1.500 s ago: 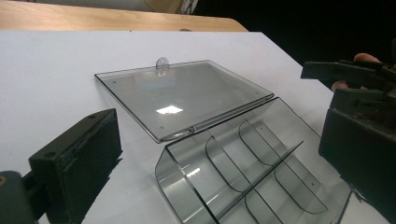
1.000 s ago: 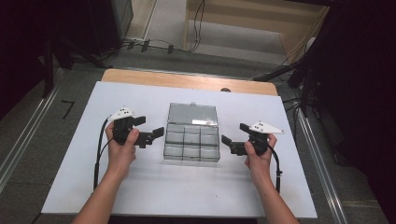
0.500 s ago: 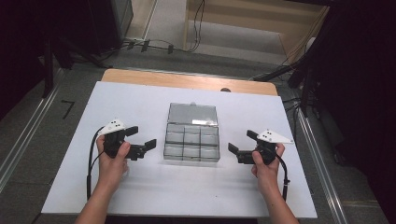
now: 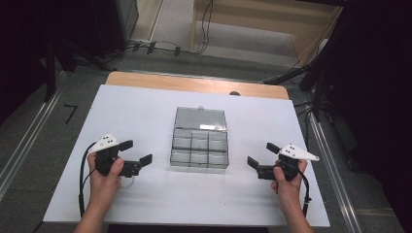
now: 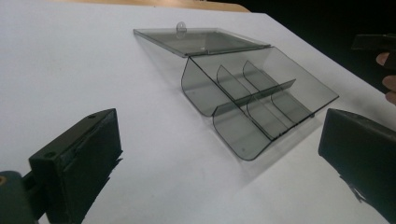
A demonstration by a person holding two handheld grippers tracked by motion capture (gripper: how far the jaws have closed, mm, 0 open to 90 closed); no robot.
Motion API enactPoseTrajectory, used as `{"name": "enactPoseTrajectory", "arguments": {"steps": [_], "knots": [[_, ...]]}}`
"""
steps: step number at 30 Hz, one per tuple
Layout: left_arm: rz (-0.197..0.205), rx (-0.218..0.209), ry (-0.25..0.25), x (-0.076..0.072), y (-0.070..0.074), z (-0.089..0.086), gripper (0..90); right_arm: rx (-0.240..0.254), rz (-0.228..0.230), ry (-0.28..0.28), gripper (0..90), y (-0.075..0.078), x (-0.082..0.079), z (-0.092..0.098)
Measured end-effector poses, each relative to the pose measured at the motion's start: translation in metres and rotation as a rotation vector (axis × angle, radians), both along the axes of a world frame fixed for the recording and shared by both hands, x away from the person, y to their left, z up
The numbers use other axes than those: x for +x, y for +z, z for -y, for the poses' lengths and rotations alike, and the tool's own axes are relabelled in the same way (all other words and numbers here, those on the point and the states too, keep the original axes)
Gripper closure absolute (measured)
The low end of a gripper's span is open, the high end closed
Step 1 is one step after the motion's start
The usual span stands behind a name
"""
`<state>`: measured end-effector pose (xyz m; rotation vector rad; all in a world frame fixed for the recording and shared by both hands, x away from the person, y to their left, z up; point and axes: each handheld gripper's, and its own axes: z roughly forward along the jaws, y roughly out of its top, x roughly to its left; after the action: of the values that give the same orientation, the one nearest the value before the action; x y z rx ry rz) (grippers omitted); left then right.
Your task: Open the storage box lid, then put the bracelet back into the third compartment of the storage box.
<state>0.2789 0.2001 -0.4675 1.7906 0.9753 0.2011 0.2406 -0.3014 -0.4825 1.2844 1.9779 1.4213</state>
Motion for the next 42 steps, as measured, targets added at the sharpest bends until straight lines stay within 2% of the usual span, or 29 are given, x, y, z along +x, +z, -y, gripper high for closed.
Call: {"name": "enactPoseTrajectory", "arguments": {"steps": [7,10,16,20,23,26,32,34,38,42], "knots": [[0.002,0.030,0.021,-0.007,0.001,-0.014,0.7,0.000,0.043,-0.023,0.0,0.002,-0.012,0.014],[-0.011,0.040,0.040,-0.009,-0.003,-0.022,2.7,-0.003,0.052,-0.033,0.0,0.002,-0.016,0.020],[-0.040,0.088,0.056,-0.010,-0.007,-0.036,5.3,-0.010,0.064,-0.042,0.0,0.003,-0.024,0.030],[-0.064,0.096,0.072,-0.009,-0.007,-0.043,8.4,-0.015,0.070,-0.059,0.0,0.002,-0.028,0.035],[-0.073,0.131,0.101,-0.009,-0.006,-0.047,17.1,-0.012,0.072,-0.068,0.0,0.002,-0.028,0.037],[-0.089,0.139,0.106,-0.008,-0.006,-0.052,29.1,-0.017,0.071,-0.066,0.0,0.001,-0.027,0.038],[-0.143,0.187,0.048,-0.005,-0.011,-0.058,49.3,-0.035,0.059,-0.061,0.0,-0.002,-0.025,0.037],[-0.143,0.198,0.033,-0.006,-0.011,-0.057,51.5,-0.032,0.061,-0.061,0.0,-0.002,-0.025,0.038],[-0.156,0.251,0.019,-0.008,-0.016,-0.056,57.1,-0.028,0.058,-0.069,0.0,-0.002,-0.025,0.039],[-0.172,0.258,0.016,-0.011,-0.018,-0.060,62.6,-0.032,0.056,-0.069,0.0,-0.002,-0.025,0.040]]}}
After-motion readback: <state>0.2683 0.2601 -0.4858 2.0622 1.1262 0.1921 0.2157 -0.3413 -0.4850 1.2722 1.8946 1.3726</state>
